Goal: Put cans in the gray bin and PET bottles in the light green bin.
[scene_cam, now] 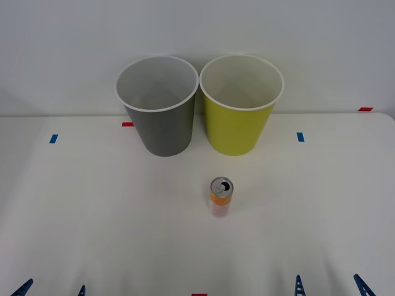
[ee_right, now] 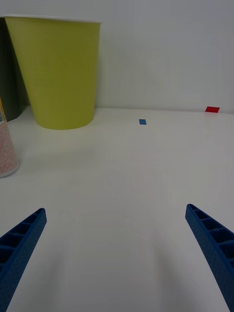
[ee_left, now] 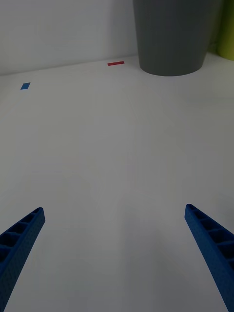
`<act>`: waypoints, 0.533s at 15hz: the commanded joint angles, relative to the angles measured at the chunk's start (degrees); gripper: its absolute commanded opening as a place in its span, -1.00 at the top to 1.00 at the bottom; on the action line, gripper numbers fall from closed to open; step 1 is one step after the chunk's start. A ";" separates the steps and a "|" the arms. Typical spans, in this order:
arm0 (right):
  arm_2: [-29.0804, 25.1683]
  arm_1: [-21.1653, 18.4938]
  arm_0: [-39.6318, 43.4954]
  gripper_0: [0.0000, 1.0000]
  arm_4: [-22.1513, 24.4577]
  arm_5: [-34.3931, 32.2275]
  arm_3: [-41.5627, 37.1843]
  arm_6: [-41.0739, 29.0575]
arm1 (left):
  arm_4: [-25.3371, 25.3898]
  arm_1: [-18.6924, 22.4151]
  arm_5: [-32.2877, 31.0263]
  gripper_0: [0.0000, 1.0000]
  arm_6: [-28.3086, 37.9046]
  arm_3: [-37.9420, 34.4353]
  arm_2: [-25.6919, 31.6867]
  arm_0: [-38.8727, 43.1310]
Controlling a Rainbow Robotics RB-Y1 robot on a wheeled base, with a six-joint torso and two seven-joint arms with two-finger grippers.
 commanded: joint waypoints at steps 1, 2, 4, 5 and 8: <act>0.00 0.00 0.00 -1.00 0.00 0.00 0.00 0.00 | 0.00 0.00 0.00 -1.00 0.00 0.00 0.00 0.00; 0.00 0.00 0.00 -1.00 0.00 0.00 0.00 0.00 | 0.00 0.00 0.00 -1.00 0.00 0.00 0.00 0.00; 0.00 0.00 0.00 -1.00 0.00 0.00 0.00 0.00 | 0.00 0.00 0.00 -1.00 0.00 0.00 0.00 0.00; 0.00 0.00 0.00 -1.00 0.00 0.00 0.00 0.00 | 0.00 0.00 0.00 -1.00 0.00 0.00 0.00 0.00; 0.44 0.18 -0.97 -1.00 0.26 -0.09 1.14 0.18 | 0.00 0.00 0.00 -1.00 0.00 0.00 0.00 0.00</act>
